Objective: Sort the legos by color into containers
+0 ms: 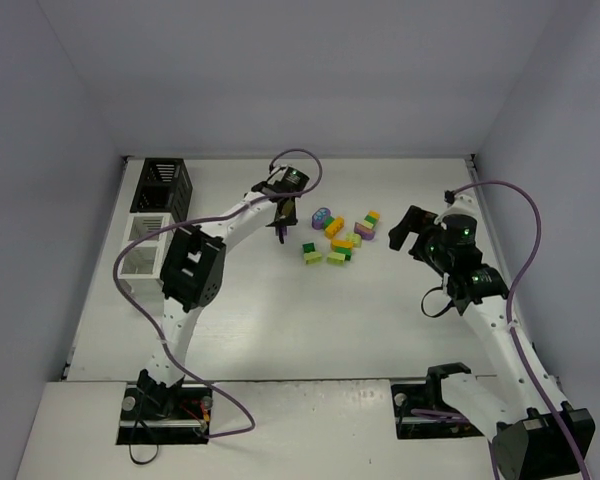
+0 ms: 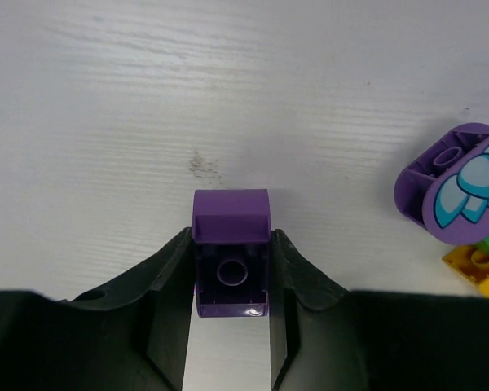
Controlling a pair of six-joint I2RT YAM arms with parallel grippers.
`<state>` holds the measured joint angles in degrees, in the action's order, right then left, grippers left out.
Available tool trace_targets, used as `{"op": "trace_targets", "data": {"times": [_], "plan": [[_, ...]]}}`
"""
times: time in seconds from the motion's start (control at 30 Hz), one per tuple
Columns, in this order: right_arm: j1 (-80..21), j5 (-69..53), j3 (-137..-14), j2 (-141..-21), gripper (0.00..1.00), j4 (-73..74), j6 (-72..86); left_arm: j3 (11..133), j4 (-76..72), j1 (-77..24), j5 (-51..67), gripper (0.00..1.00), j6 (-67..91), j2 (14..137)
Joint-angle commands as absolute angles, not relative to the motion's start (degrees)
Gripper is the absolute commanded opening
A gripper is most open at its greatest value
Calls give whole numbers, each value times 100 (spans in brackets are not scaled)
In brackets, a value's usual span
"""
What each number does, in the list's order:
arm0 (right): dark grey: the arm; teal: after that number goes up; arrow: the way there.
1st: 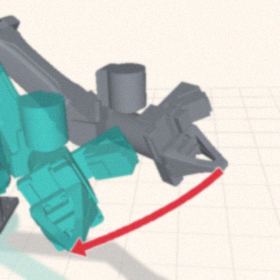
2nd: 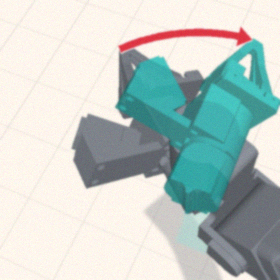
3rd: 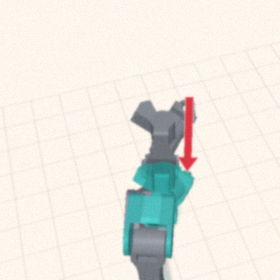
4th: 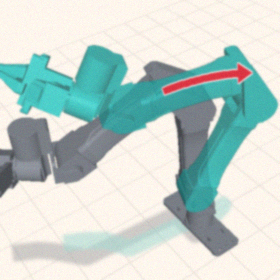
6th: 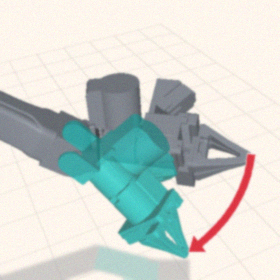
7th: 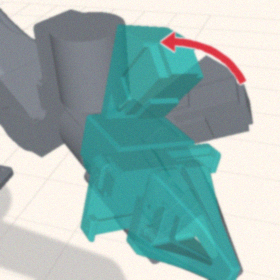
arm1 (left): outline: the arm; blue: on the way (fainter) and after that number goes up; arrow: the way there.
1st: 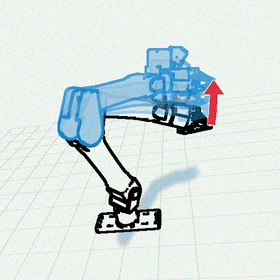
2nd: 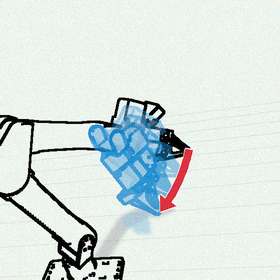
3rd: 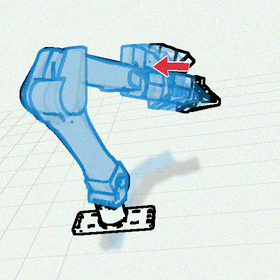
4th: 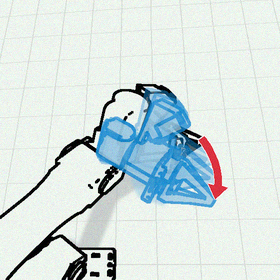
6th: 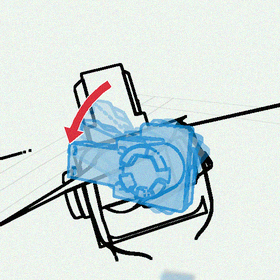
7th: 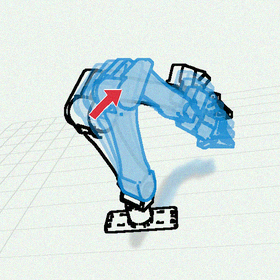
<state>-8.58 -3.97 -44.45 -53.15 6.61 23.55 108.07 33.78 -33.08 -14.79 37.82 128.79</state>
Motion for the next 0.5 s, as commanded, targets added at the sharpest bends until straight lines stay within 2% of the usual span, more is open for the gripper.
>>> {"op": "trace_targets", "data": {"times": [0.0,0.13,0.3,0.47], "plan": [[-949,-510,-4447,-5317,100,229,2250,10916,2831,-3182,-2240,0,2955,11515],[-1019,-589,-4447,-5344,100,220,2206,10714,2286,-2857,-2584,0,1910,10882],[-1133,-624,-4430,-5335,100,229,2162,10354,1618,-1874,-2137,0,1407,10345],[-1248,-650,-4412,-5361,100,220,2110,10300,959,-1057,-1776,0,765,10371]]}}
